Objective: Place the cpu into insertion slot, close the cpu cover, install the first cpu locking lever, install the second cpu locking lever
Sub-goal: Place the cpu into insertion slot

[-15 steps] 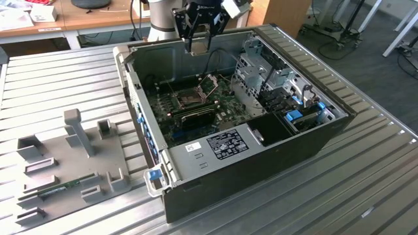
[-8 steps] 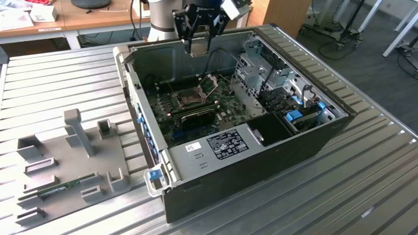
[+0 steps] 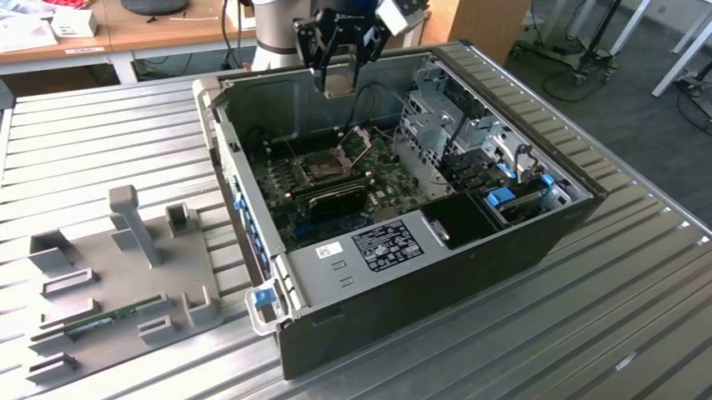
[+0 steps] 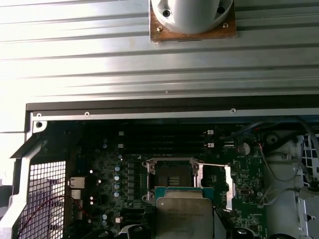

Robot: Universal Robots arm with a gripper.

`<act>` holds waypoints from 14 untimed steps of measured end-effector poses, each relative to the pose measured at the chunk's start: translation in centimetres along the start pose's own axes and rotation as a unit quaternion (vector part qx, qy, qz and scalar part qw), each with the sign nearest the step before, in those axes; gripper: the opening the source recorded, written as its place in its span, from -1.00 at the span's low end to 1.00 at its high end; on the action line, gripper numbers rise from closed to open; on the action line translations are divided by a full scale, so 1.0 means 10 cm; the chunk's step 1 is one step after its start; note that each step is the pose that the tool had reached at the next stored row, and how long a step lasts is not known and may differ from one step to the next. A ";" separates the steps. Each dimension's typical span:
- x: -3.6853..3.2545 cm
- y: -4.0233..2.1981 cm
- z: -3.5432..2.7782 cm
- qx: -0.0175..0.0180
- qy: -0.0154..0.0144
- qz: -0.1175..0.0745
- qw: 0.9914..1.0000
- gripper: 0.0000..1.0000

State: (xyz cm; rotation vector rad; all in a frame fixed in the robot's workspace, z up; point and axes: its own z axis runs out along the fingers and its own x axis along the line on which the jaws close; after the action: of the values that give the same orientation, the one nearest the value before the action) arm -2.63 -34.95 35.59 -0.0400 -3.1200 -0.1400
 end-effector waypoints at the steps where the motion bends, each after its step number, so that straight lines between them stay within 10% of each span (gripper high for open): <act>1: 0.000 -0.001 0.006 0.000 0.000 0.000 1.000 0.08; 14: 0.000 -0.003 0.030 0.000 0.000 0.000 1.000 0.08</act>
State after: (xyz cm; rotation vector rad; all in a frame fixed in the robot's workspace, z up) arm -2.63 -34.95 35.29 -0.0400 -3.1200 -0.1399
